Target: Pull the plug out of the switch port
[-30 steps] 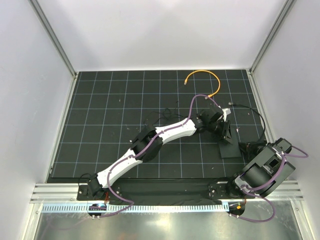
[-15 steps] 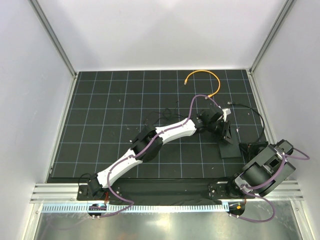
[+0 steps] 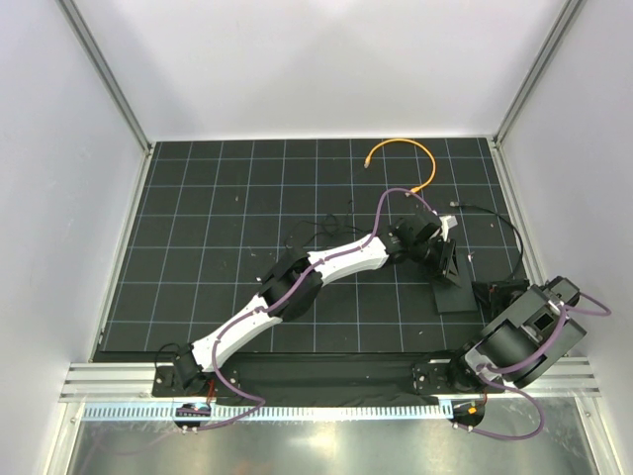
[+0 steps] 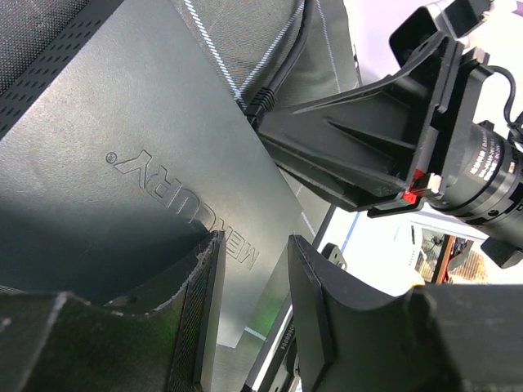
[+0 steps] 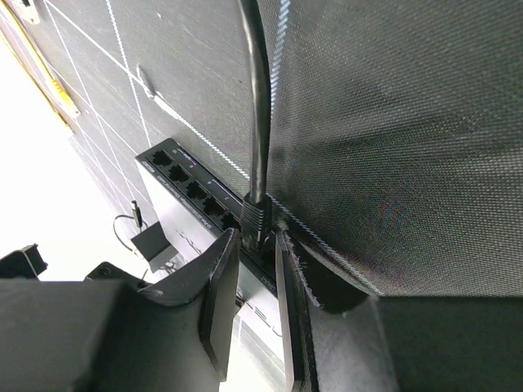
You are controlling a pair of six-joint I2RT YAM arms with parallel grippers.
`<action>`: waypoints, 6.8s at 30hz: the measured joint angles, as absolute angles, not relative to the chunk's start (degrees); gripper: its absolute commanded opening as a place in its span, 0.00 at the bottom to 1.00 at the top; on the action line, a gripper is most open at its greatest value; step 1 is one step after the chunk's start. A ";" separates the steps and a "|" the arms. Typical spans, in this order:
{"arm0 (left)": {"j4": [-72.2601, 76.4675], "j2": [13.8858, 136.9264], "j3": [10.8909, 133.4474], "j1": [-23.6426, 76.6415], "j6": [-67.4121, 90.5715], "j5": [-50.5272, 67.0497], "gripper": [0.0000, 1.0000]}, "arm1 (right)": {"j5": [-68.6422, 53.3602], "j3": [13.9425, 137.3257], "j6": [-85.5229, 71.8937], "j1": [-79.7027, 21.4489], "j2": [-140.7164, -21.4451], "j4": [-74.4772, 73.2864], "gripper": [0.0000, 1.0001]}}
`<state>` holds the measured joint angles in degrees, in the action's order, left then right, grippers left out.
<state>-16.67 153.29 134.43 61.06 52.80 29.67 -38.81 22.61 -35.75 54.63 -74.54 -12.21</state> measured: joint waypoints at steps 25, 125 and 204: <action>-15.90 153.64 134.43 61.06 53.60 30.30 0.41 | -38.81 22.81 -36.12 54.15 -76.14 -11.62 0.20; -42.52 115.31 104.51 34.04 34.26 21.80 0.58 | -16.84 97.14 -48.18 16.73 -102.28 -22.26 0.24; -48.31 101.67 86.85 28.75 32.27 18.74 0.59 | 23.57 137.43 -34.70 -10.50 -125.99 -50.92 0.01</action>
